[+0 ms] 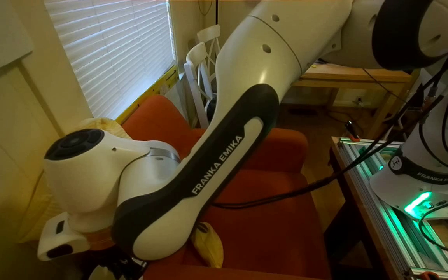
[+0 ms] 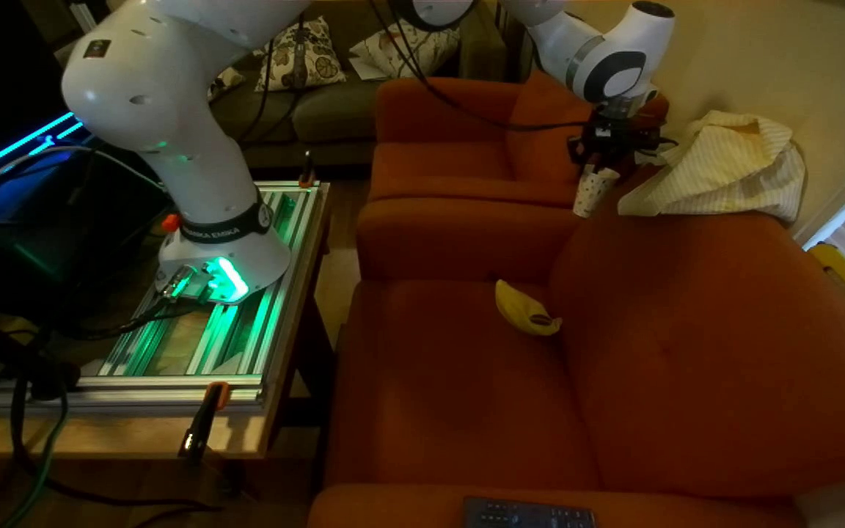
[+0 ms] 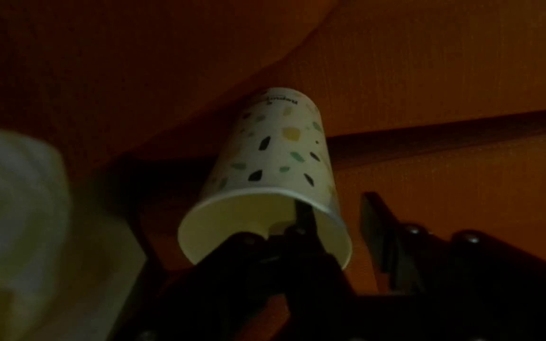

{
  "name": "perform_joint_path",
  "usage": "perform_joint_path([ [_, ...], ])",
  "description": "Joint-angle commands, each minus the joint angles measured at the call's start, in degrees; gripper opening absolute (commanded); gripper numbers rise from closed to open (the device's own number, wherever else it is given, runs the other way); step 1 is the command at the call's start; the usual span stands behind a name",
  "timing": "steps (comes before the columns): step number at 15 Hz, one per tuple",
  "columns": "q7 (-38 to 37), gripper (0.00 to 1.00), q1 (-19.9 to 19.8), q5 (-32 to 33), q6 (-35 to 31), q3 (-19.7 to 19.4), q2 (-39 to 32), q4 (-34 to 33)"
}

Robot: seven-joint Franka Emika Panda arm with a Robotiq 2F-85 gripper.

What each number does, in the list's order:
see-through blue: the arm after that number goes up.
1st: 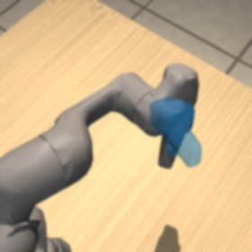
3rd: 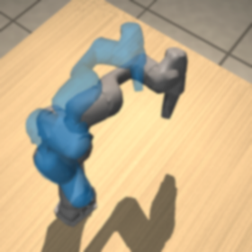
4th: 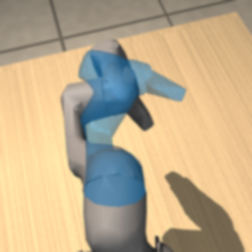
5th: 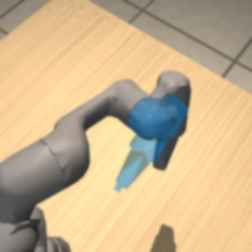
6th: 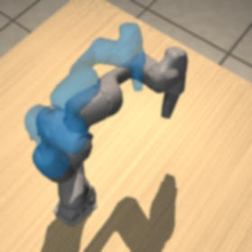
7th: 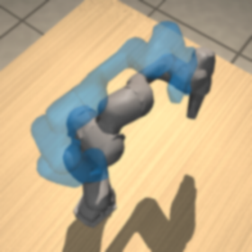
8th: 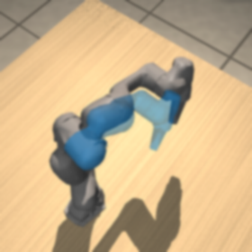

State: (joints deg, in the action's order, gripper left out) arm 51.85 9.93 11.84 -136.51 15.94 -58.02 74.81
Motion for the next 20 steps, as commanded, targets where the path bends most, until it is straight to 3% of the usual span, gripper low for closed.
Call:
perform_joint_path([
  [1,1.3,0.62,-0.2,-1.2,-0.8,0.2,0.0,0.5],
  [5,1.2,0.88,-0.2,-1.2,-0.8,0.0,0.0,0.6],
  [6,1.0,0.49,-0.2,-1.2,-0.8,-0.1,-0.1,0.6],
  [7,1.0,0.53,-0.4,-1.3,-0.8,0.0,0.0,0.8],
  [8,1.0,0.51,-0.4,-1.3,-0.8,-0.1,0.0,0.9],
  [15,-1.8,0.02,0.2,-0.6,-1.3,-1.8,1.6,3.3],
  [20,-2.1,0.01,-0.5,-0.1,-4.2,-2.1,4.6,9.4],
])
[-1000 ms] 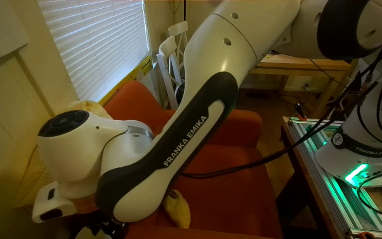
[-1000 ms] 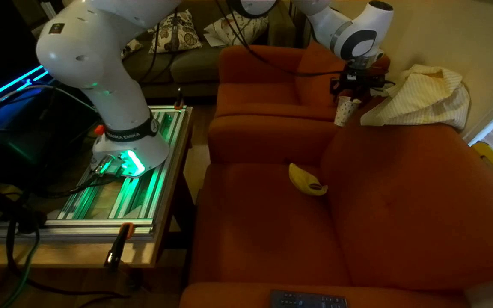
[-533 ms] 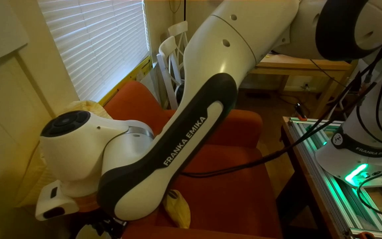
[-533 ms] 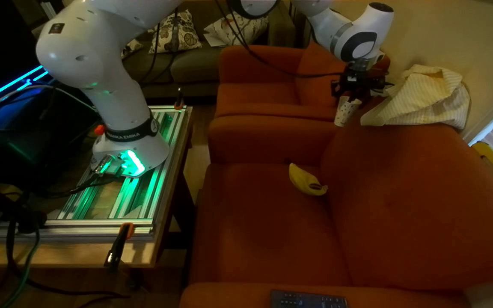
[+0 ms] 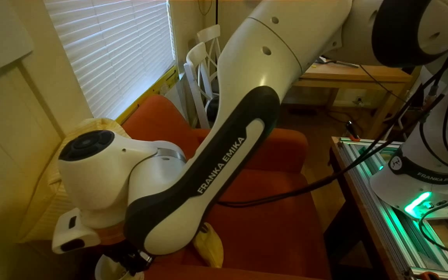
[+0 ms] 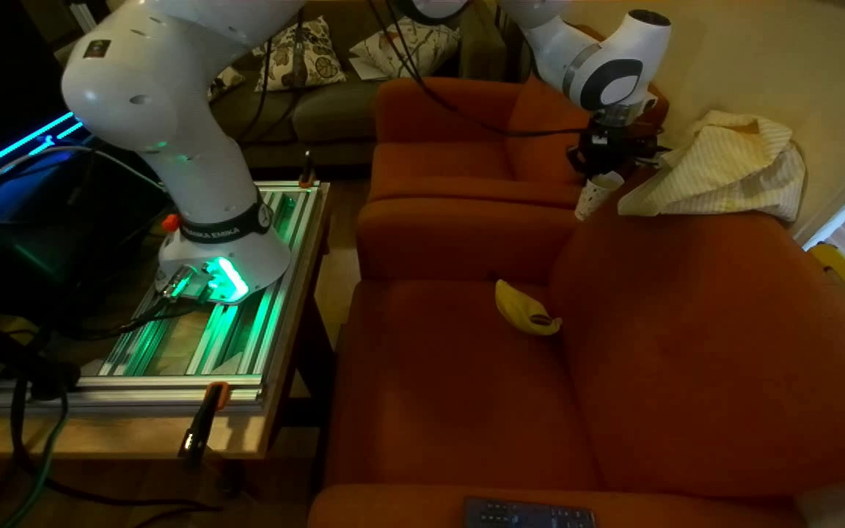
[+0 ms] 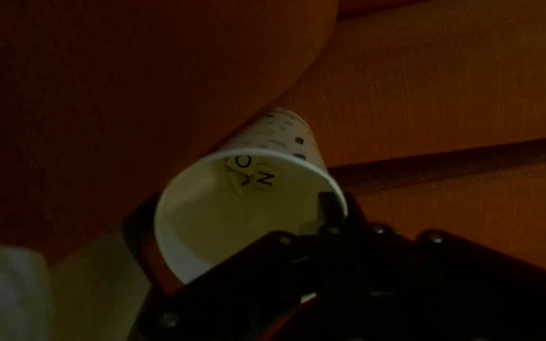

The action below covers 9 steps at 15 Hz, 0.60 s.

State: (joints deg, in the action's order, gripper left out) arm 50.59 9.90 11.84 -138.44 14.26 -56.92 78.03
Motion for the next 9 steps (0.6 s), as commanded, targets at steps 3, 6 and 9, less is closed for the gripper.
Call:
perform_joint_path([
  [3,-0.2,0.01,-0.9,-0.1,-3.0,-0.2,5.1,8.9],
  [6,0.9,0.01,-1.5,-0.1,-3.4,0.5,6.8,11.6],
  [9,0.8,0.01,-1.6,0.0,-4.2,0.4,8.6,14.2],
])
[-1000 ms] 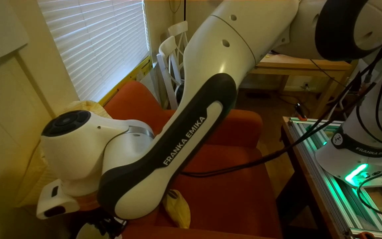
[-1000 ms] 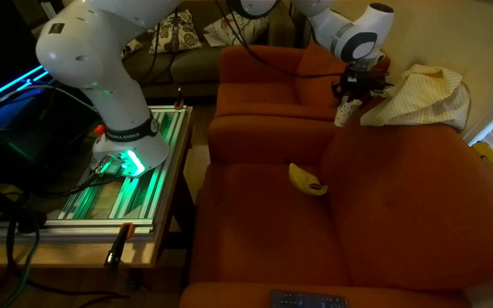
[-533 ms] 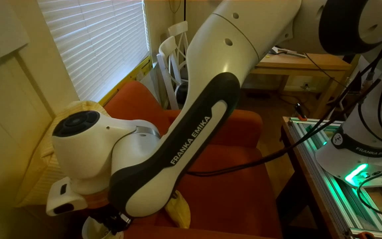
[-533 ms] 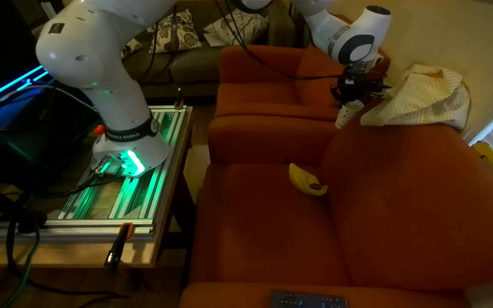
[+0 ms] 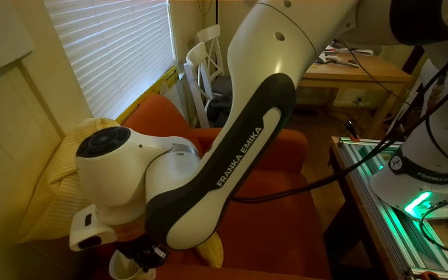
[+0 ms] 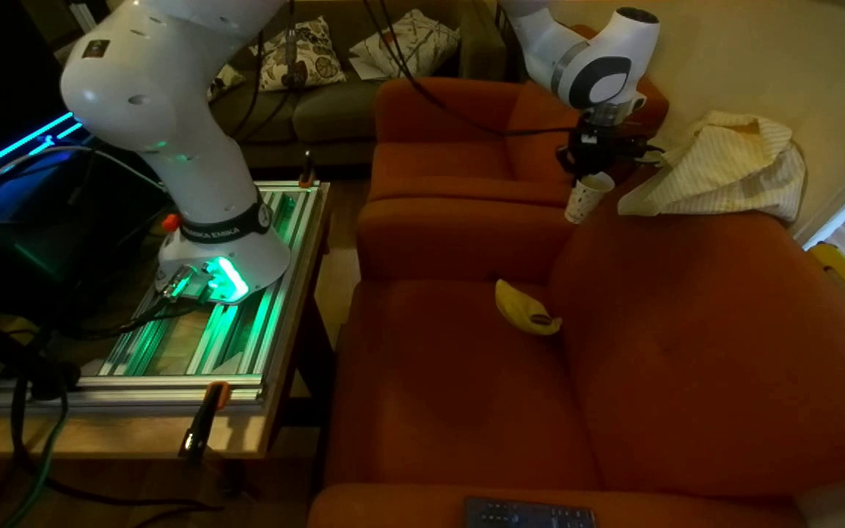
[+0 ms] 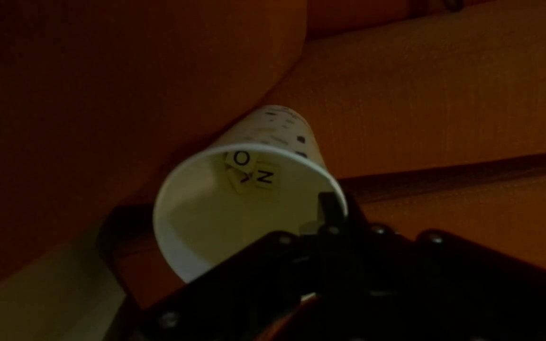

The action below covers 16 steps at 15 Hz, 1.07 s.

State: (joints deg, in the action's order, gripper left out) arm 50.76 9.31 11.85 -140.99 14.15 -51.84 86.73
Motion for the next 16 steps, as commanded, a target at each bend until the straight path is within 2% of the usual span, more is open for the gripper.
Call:
perform_joint_path([
  [1,0.4,0.01,-1.0,0.1,-1.9,0.4,3.8,6.1],
  [7,0.1,0.01,-1.2,0.1,-2.3,0.2,5.3,9.1],
  [8,-0.2,0.22,-1.0,0.2,-2.5,0.0,5.3,9.3],
  [10,-0.2,0.34,-1.1,0.2,-2.5,0.0,5.2,9.3],
  [16,-0.3,0.78,-1.3,0.2,-2.2,-0.2,5.1,9.6],
])
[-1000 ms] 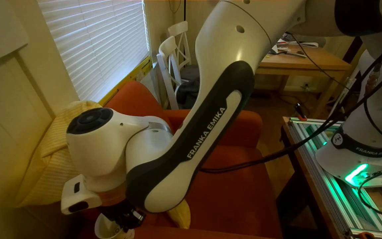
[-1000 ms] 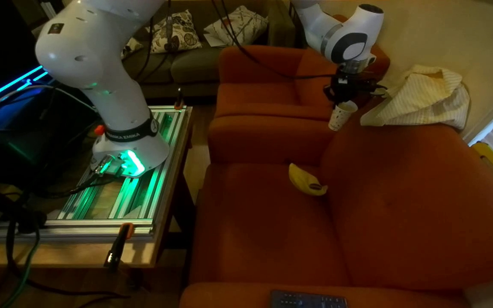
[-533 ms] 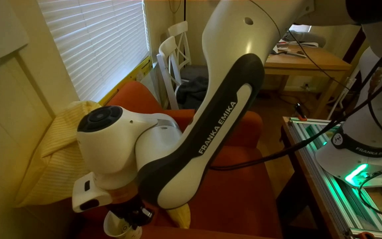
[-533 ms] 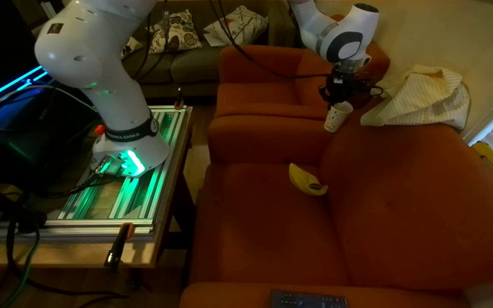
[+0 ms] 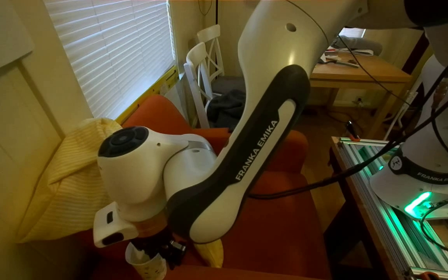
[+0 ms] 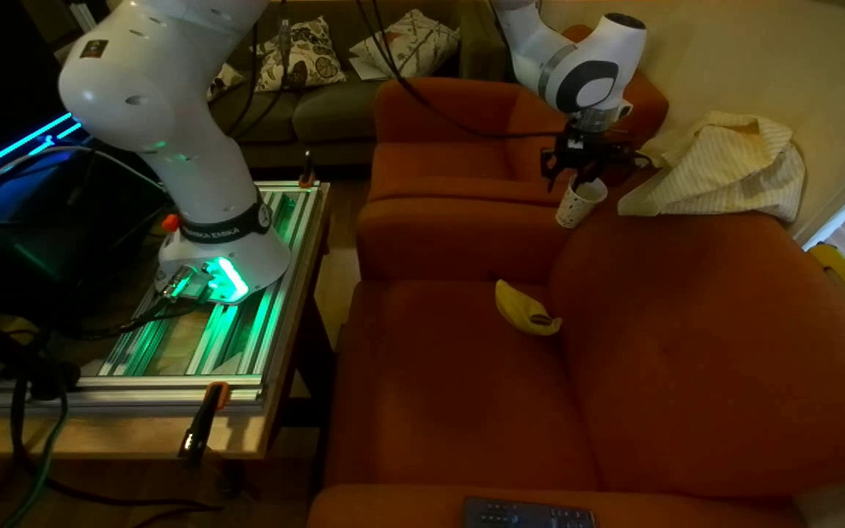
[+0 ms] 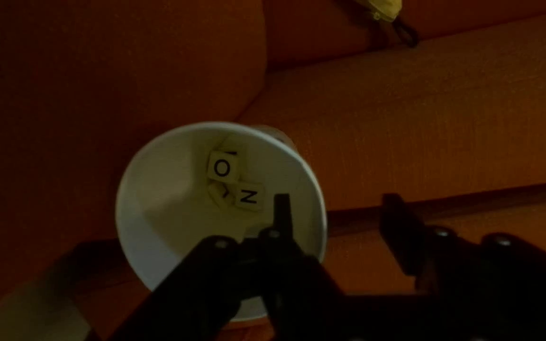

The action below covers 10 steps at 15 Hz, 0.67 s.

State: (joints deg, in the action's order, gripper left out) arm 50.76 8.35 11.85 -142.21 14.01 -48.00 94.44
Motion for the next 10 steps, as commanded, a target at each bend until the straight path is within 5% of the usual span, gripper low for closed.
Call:
perform_joint_path([
  [1,-0.4,0.84,-0.4,0.2,-0.9,-0.1,1.2,1.7],
  [2,-0.4,0.42,-0.4,0.2,-1.0,-0.2,1.1,1.6],
  [4,-0.2,0.46,-0.3,0.3,-0.8,-0.2,0.8,1.0],
  [10,1.8,0.03,0.0,1.1,-0.3,0.1,0.1,0.0],
])
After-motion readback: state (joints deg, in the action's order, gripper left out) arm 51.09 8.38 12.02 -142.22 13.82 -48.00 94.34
